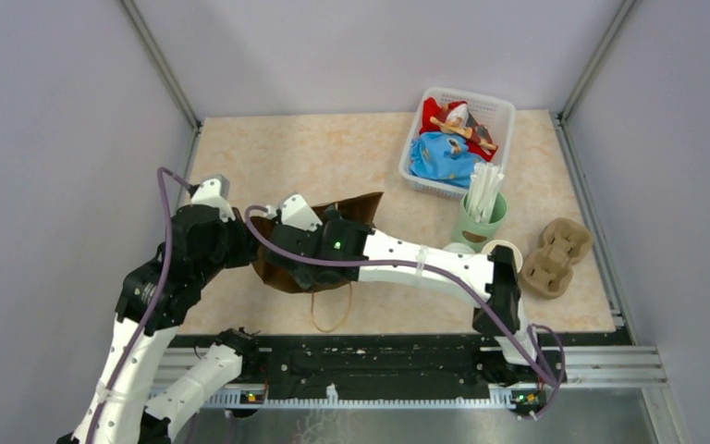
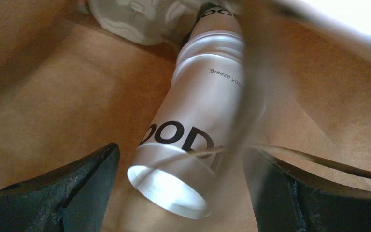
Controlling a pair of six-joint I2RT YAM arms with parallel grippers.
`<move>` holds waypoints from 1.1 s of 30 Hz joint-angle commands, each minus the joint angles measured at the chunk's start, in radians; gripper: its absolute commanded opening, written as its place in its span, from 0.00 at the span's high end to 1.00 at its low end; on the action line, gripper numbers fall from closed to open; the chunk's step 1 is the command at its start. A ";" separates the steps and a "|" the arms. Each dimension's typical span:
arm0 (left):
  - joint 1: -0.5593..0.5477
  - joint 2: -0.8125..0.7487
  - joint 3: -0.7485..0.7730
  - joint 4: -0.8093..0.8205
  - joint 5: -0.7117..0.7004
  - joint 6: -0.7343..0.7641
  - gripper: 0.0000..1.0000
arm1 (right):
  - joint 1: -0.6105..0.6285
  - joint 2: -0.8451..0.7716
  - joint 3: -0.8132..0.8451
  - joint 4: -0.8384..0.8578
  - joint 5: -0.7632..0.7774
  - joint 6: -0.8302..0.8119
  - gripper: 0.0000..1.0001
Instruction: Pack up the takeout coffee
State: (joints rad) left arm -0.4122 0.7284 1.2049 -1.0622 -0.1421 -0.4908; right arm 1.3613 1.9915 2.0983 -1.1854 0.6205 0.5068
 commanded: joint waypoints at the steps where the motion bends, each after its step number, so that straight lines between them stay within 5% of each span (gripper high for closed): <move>1: -0.001 -0.012 0.000 0.043 0.025 0.019 1.00 | 0.019 0.068 0.096 -0.095 0.142 0.037 0.06; 11: -0.002 -0.022 0.001 0.019 0.007 0.042 1.00 | 0.030 0.046 0.156 -0.116 0.181 0.043 0.47; 18: -0.002 -0.019 -0.006 0.020 -0.009 0.034 1.00 | 0.038 -0.073 0.227 -0.052 0.034 -0.047 0.50; 26: -0.002 -0.006 -0.025 0.044 -0.030 0.023 1.00 | 0.000 -0.405 -0.128 0.310 -0.269 -0.094 0.51; 33: -0.002 0.055 0.013 0.003 -0.020 -0.016 1.00 | -0.242 -0.573 -0.320 0.516 -0.738 -0.007 0.51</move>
State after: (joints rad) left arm -0.4122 0.7391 1.1893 -1.0637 -0.1616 -0.4778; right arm 1.2419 1.4578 1.8305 -0.8539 0.1932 0.4473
